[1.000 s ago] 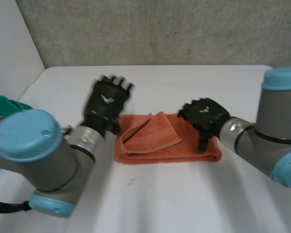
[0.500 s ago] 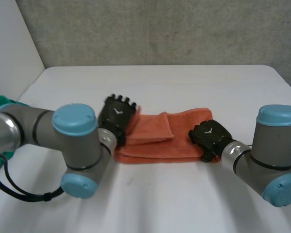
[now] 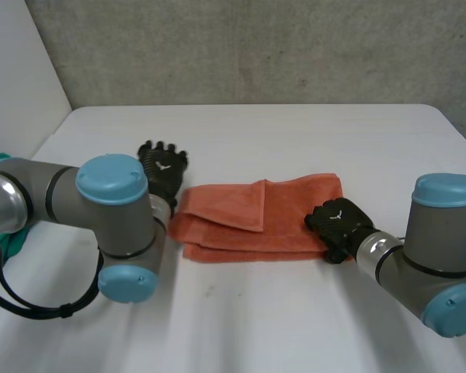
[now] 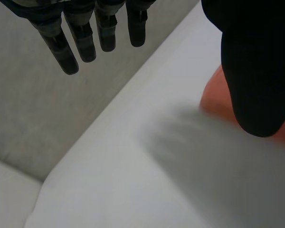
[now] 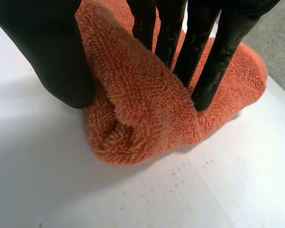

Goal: Fold the laundry.

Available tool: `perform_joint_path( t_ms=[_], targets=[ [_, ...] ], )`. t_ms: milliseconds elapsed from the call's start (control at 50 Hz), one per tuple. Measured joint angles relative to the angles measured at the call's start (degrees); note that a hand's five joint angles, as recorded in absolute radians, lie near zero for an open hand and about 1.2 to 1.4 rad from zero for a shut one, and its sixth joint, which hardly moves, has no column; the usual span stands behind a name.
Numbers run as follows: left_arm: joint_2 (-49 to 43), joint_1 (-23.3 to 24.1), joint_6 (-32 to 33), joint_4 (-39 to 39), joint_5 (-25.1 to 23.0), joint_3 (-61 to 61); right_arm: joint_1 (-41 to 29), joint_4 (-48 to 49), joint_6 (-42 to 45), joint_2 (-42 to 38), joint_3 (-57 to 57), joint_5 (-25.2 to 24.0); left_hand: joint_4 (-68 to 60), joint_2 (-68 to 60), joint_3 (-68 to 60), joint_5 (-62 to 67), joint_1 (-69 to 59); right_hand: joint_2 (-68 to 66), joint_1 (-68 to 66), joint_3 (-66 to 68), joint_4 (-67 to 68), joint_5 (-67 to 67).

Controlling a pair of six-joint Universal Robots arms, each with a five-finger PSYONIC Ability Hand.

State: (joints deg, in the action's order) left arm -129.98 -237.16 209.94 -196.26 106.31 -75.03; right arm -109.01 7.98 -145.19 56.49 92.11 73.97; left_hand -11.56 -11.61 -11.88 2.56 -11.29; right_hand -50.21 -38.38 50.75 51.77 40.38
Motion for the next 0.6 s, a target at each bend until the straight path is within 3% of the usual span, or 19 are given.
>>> perform_joint_path(
  t_ms=[220, 600],
  targets=[
    [6.2, 6.25, -2.26, -0.12, -7.6, -3.6, 0.04, 0.11, 0.0, 1.16, 1.6, -0.05, 0.0, 0.0, 0.0, 0.0, 0.0, -0.53, 0.0, 0.0, 0.05, 0.0],
    [8.89, 7.36, -3.24, -0.86, -9.8, -5.32, 0.25, 0.02, 0.0, 1.32, 1.23, -0.03, 0.0, 0.0, 0.0, 0.0, 0.0, -0.55, 0.0, 0.0, 0.03, 0.0]
  ],
)
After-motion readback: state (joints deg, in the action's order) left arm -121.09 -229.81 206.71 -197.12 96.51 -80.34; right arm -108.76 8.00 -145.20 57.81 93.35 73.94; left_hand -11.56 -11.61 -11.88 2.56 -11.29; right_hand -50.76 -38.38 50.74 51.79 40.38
